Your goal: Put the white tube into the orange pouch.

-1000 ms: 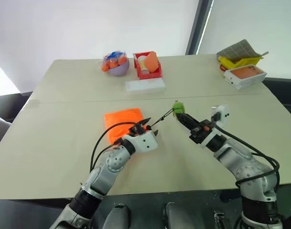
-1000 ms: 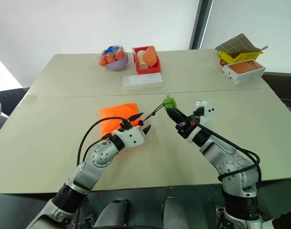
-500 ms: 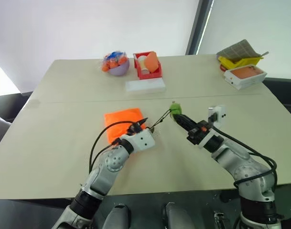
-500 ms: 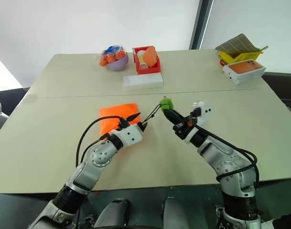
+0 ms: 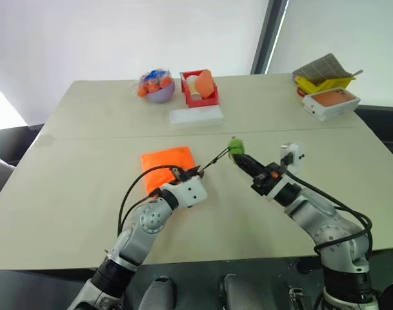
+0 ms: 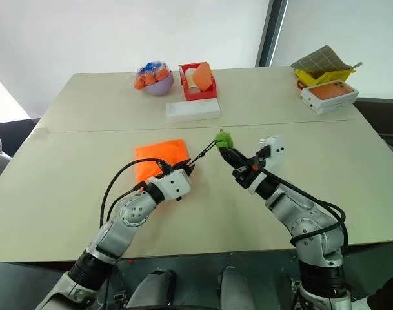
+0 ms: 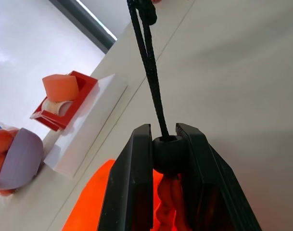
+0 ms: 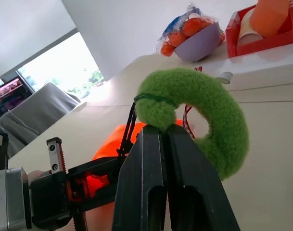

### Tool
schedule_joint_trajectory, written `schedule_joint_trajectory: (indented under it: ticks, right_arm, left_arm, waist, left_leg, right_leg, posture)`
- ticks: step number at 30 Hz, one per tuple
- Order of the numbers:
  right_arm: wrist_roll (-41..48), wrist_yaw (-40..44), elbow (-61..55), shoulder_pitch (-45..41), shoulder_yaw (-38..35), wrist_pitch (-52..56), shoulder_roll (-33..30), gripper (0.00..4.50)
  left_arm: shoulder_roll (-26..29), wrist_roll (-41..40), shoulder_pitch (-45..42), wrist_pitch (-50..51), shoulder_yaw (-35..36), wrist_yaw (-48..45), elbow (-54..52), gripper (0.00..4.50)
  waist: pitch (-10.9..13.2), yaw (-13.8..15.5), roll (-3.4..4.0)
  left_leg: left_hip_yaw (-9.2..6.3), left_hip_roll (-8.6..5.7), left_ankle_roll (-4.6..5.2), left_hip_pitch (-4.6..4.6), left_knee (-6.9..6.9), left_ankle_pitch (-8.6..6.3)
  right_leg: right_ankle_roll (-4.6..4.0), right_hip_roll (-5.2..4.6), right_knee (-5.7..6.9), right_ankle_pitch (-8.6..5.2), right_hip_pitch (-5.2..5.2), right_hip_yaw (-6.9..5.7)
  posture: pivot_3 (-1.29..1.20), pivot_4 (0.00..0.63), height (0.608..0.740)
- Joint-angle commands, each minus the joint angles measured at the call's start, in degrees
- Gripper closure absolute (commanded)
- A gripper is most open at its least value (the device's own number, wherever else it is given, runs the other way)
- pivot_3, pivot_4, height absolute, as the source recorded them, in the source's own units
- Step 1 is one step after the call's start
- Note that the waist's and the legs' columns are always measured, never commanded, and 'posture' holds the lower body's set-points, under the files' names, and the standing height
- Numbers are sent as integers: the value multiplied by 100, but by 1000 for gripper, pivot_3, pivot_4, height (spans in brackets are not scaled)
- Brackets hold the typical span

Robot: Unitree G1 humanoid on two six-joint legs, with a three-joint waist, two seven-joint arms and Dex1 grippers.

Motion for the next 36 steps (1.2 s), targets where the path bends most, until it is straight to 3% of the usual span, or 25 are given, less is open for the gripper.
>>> schedule_joint_trajectory:
  ticks: [1,9,16,17,19,25,29,36]
  right_arm:
    - [-318,-233,106,-196,-154,-317,17,4500]
    - [-1616,-1261,1331,-631,-470,-964,0,4500]
    - [-1838,-1157,1484,-643,-242,-988,16,4500]
    - [-1797,-1081,1464,-628,-196,-927,18,4195]
    - [-1694,-902,1409,-597,-125,-809,11,3542]
    - [-2031,-510,1263,-355,227,-803,-269,455]
    - [-2143,-81,1120,16,367,-938,-489,455]
    - [-2149,252,1088,197,276,-999,-501,455]
  left_arm:
    - [158,-194,101,-27,113,-252,-125,4254]
    - [803,-518,682,-119,558,-521,-268,4254]
    - [998,-550,862,-166,774,-392,-242,4254]
    - [903,-741,862,-173,856,-393,-294,4254]
    - [692,-1135,864,-129,1025,-398,-434,3214]
    - [564,-1920,1079,-153,1239,-786,-753,312]
    - [705,-3360,1620,329,1740,-1514,-1295,312]
    - [1105,-4613,2029,1419,2817,-1729,-1674,312]
  waist:
    - [0,-2,0]
    - [-3,-6,6]
    - [-3,-12,11]
    - [-3,-13,11]
    - [-3,-16,11]
    - [-3,-11,11]
    - [-5,-20,13]
    - [-2,-20,15]
  left_leg:
    - [0,0,0,0,0,0]
    - [1,1,0,-1,-7,0]
    - [2,1,0,-1,-9,0]
    - [2,1,0,-1,-9,0]
    - [1,1,0,0,-8,0]
    - [2,1,0,0,-8,0]
    - [3,1,4,-2,-11,-3]
    - [2,3,5,1,-1,-6]
  right_leg:
    - [0,0,0,0,0,0]
    - [-9,-1,0,4,-8,0]
    - [-6,-2,-1,2,-8,0]
    - [-4,-2,-1,0,-7,1]
    - [-3,-2,0,0,-7,1]
    - [-6,-2,-1,2,-6,1]
    - [-19,-3,-5,8,-5,1]
    - [-10,-3,-5,0,-6,0]
  posture:
    - [0,150,740]
    - [0,150,740]
    - [0,150,740]
    - [0,150,740]
    - [0,150,740]
    - [0,150,740]
    - [0,150,740]
    - [0,150,740]
